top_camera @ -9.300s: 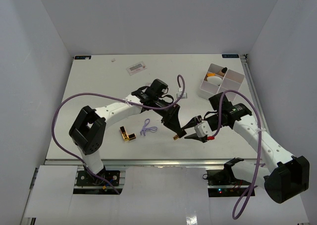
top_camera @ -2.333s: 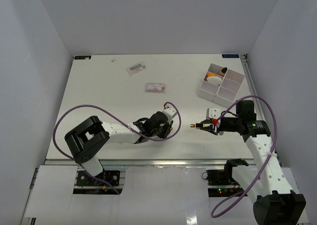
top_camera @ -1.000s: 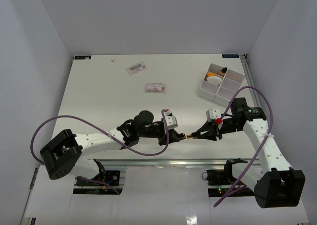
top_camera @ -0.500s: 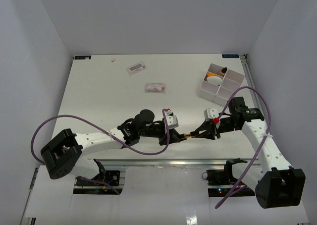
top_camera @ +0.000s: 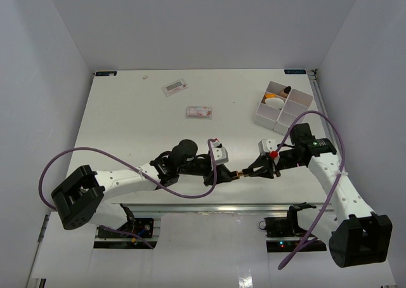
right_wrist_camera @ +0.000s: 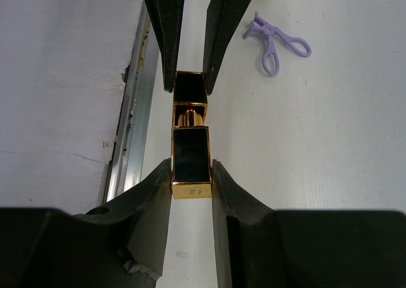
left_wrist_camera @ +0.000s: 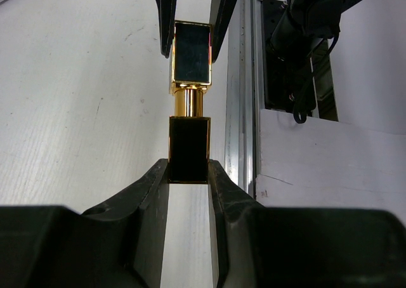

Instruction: Organize the makeup

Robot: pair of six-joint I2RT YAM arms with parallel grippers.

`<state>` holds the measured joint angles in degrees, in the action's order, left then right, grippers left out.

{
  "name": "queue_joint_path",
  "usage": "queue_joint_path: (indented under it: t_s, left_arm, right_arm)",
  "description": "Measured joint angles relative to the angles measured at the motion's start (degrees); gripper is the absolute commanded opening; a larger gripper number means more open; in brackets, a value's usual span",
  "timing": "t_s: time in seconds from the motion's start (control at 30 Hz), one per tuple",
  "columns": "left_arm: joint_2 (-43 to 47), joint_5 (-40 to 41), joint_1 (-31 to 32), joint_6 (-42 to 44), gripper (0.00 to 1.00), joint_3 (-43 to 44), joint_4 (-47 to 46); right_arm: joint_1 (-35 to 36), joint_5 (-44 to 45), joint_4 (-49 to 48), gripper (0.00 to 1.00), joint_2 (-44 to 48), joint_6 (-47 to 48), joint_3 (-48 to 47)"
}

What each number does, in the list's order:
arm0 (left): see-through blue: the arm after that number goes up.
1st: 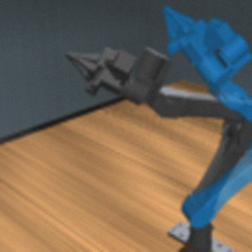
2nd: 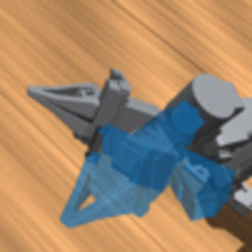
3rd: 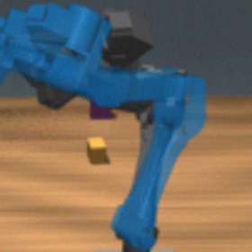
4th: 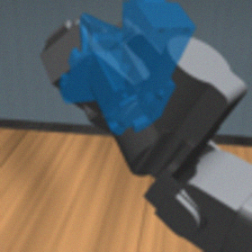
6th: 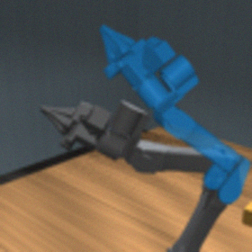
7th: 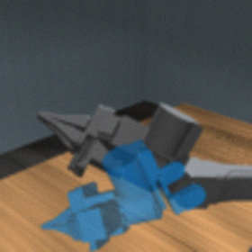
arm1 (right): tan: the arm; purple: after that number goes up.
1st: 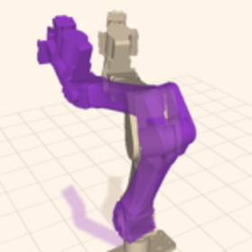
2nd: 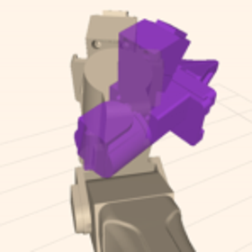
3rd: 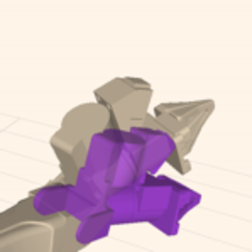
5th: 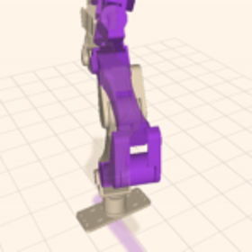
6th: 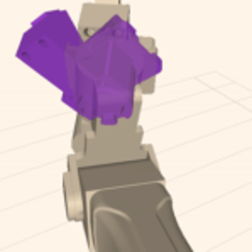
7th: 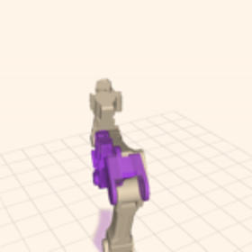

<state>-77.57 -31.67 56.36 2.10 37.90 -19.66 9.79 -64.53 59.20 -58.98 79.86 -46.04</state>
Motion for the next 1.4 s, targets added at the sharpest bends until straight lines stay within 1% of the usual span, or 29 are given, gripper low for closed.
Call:
queue_joint_path:
  t_s: [0.37,0.6,0.87,1.2,1.4]
  left_arm:
    - [-4.3,-1.7,0.0,0.3,0.18,4.3,4.6]
    - [-5.5,-1.8,0.1,0.6,0.17,5.1,6.6]
    - [-5.6,-0.5,0.4,0.7,0.17,5.2,7.5]
    - [-5.6,5.0,2.6,2.2,0.17,5.2,8.5]
    - [-5.5,7.3,3.4,2.7,0.17,5.2,8.5]
  right_arm:
    - [6.6,6.9,-4.5,0.08,0.4,-3.9,0.1]
    - [8.9,10.0,-7.0,0.08,0.8,-7.2,1.0]
    - [9.7,10.6,-9.7,0.08,0.8,-11.5,1.7]
    - [9.7,11.3,-10.9,0.08,-1.1,-15.9,1.7]
    - [9.8,11.3,-11.4,0.08,-1.8,-16.6,1.7]
